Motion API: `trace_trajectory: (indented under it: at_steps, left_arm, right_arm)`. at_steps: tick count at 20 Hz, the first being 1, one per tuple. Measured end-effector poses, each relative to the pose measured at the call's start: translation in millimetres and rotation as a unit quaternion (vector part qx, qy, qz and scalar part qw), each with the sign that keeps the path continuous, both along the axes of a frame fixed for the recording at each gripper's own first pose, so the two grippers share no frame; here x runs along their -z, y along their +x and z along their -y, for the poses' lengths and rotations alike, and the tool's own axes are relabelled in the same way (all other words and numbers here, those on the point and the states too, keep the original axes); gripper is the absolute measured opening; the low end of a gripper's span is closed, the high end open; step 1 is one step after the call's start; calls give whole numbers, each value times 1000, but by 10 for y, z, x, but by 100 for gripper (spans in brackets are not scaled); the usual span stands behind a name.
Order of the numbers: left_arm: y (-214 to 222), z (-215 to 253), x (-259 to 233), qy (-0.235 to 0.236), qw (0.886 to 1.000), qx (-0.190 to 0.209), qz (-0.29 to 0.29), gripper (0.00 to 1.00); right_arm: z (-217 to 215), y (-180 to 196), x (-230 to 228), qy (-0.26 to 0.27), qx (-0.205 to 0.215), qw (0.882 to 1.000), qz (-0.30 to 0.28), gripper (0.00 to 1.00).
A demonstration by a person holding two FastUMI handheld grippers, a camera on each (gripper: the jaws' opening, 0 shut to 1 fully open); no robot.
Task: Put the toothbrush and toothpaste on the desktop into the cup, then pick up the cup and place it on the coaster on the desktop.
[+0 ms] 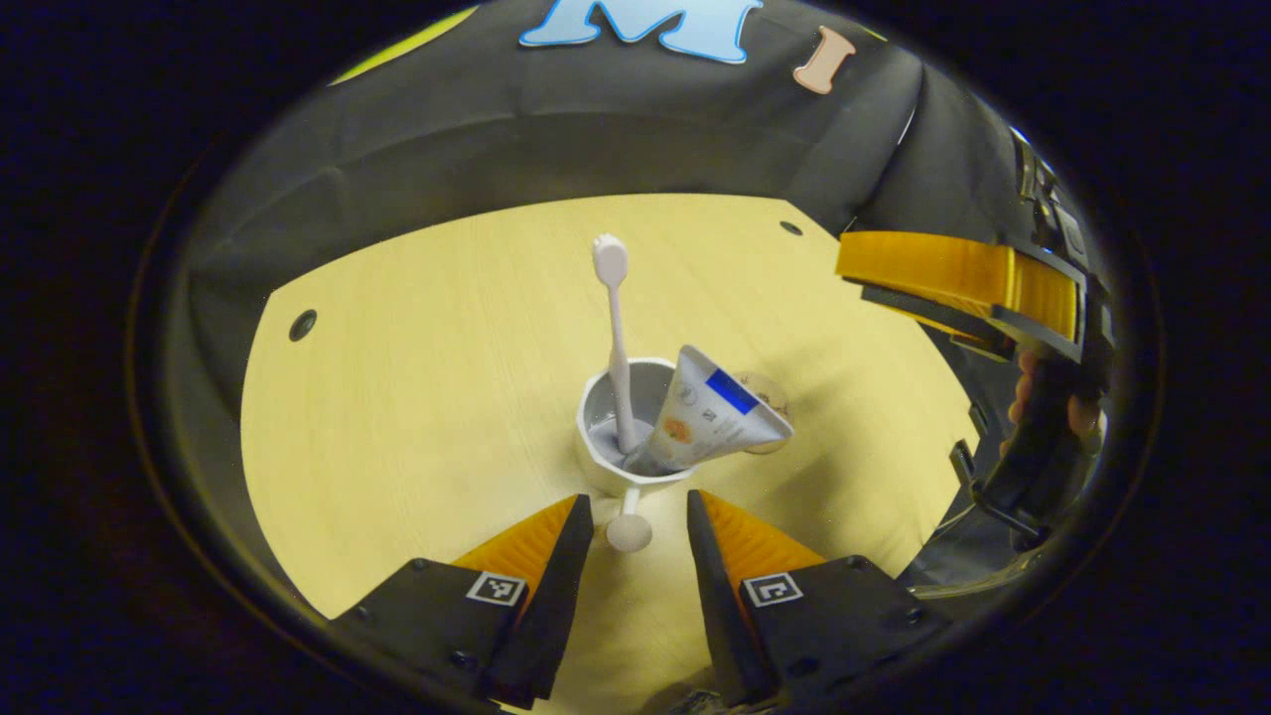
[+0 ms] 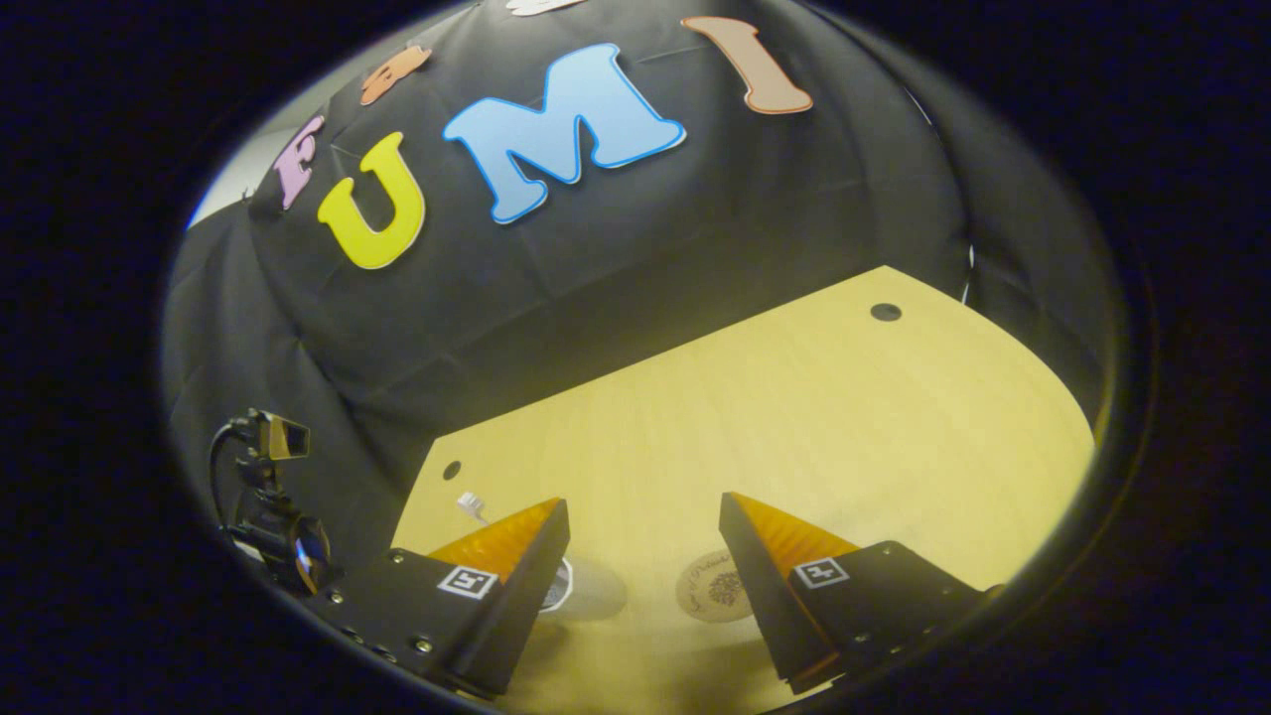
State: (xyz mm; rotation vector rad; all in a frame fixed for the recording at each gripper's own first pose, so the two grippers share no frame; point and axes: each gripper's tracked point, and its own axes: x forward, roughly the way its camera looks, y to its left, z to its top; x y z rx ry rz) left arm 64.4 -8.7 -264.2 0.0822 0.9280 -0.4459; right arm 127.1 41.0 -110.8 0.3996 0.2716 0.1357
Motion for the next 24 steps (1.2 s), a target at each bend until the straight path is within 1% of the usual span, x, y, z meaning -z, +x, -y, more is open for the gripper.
trace_trajectory:
  at_steps: [1, 5, 7, 8, 9, 10, 13, 14, 16, 17, 18, 22, 24]
  left_arm:
    - [14, -10, 58, 10, 1000, 1, -10, 66]
    - [127, -55, 229, 59, 997, 2, -41, 65]
    - [143, -49, 298, 74, 995, 3, -59, 65]
    - [150, -41, 343, 82, 994, 3, -68, 63]
    - [174, -44, 395, 87, 993, 0, -76, 42]
    - [180, -50, 443, 90, 992, -3, -85, 44]
    - [140, -31, 576, 86, 990, -18, -113, 46]
    - [191, -48, 614, 89, 990, -21, -111, 46]
    - [222, -22, 618, 91, 990, -16, -105, 41]
    - [225, -27, 602, 95, 990, -15, -103, 33]
    - [248, -3, 578, 96, 991, -12, -92, 32]
    - [214, 109, 541, 90, 992, -7, -89, 32]
    - [217, 150, 474, 89, 993, -4, -77, 33]
  right_arm:
    - [70, -13, 9, 2, 6, 1000, -2, 92]
    - [315, -39, 45, 7, 29, 1000, -9, 92]
    - [424, -58, 83, 8, 38, 999, -14, 92]
    - [467, -61, 101, 9, 42, 999, -16, 92]
    - [521, -76, 116, 10, 45, 999, -19, 93]
    - [552, -81, 142, 9, 48, 999, -21, 93]
    - [657, -139, 196, 7, 56, 998, -28, 92]
    - [691, -152, 230, 6, 58, 998, -31, 93]
    - [755, -191, 279, 7, 64, 997, -37, 92]
    - [782, -199, 298, 7, 66, 997, -40, 93]
    - [806, -214, 322, 8, 69, 997, -42, 93]
    - [885, -230, 346, 12, 75, 996, -46, 93]
    - [910, -237, 341, 11, 75, 996, -46, 93]
